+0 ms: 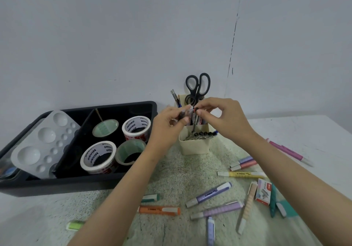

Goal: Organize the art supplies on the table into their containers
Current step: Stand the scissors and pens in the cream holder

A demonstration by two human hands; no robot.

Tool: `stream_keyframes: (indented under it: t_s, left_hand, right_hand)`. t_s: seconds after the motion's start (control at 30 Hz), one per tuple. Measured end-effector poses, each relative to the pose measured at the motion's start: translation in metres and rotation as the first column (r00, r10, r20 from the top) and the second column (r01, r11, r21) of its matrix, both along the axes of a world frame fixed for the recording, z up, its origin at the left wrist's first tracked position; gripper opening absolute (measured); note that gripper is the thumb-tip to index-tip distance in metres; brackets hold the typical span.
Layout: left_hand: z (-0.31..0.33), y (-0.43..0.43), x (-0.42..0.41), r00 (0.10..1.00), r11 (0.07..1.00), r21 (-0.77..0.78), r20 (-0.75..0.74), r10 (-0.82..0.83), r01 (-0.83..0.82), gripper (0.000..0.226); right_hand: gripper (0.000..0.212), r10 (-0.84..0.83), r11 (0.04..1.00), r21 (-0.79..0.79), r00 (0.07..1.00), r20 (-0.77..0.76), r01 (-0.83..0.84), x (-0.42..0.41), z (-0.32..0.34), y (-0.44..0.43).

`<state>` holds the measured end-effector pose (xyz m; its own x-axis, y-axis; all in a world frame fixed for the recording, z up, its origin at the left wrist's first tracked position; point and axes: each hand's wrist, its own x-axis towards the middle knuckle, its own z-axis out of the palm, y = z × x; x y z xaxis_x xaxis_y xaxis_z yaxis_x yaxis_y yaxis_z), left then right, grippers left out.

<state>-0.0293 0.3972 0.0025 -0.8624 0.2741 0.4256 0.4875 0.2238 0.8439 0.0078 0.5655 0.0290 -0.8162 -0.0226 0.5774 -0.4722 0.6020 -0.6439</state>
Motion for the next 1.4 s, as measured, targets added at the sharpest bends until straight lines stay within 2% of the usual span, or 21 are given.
stream_keyframes:
  t_s: [0.17, 0.3, 0.5, 0.67, 0.77, 0.97, 1.03, 1.13, 1.27, 1.4]
  left_hand:
    - [0.001, 0.002, 0.003, 0.991, 0.982, 0.149, -0.049, 0.124, -0.115, 0.028]
    - [-0.001, 0.003, 0.008, 0.983, 0.975, 0.197, -0.125, 0.133, -0.107, 0.032]
    - [-0.018, 0.005, 0.01, 0.988, 0.988, -0.132, -0.141, 0.067, -0.086, 0.03]
    - [-0.021, 0.002, 0.008, 0.997, 0.938, -0.346, 0.054, 0.056, -0.034, 0.048]
    - [-0.019, -0.002, 0.011, 0.995, 0.942, -0.336, 0.082, 0.05, -0.02, 0.052]
    - [-0.016, -0.003, 0.019, 0.999, 0.959, -0.282, 0.007, -0.032, 0.033, 0.044]
    - [-0.017, -0.001, 0.019, 1.0, 0.948, -0.319, -0.009, -0.005, 0.002, 0.037]
    - [-0.02, 0.0, 0.018, 0.999, 0.934, -0.354, -0.014, 0.046, -0.048, 0.031]
    - [-0.022, 0.002, 0.02, 0.998, 0.927, -0.37, -0.007, 0.067, -0.065, 0.034]
    - [-0.033, 0.002, 0.026, 0.998, 0.936, -0.347, -0.02, 0.057, -0.06, 0.05]
  right_hand:
    - [0.011, -0.058, 0.998, -0.018, 0.996, -0.065, 0.057, 0.0, -0.007, 0.003]
    - [0.009, -0.091, 0.996, 0.01, 0.99, -0.109, 0.093, 0.0, -0.01, 0.005]
    - [0.009, -0.082, 0.997, 0.002, 0.991, -0.105, 0.082, 0.001, -0.016, 0.004]
    - [0.011, -0.063, 0.997, 0.032, 0.997, -0.046, 0.065, 0.002, -0.023, 0.001]
    - [0.01, -0.044, 0.997, 0.067, 0.999, -0.009, 0.044, 0.001, -0.025, -0.001]
    - [0.019, 0.008, 0.969, 0.246, 0.993, 0.116, -0.037, 0.005, -0.028, -0.003]
    - [0.02, 0.003, 0.97, 0.241, 0.992, 0.126, -0.033, 0.011, -0.029, 0.001]
    - [0.015, -0.08, 0.986, 0.156, 0.991, 0.106, 0.063, 0.025, -0.03, 0.019]
    - [0.013, -0.311, 0.95, 0.079, 0.922, 0.231, 0.301, 0.055, -0.036, 0.058]
    - [0.011, -0.511, 0.859, 0.298, 0.729, 0.456, 0.416, 0.085, -0.054, 0.093]
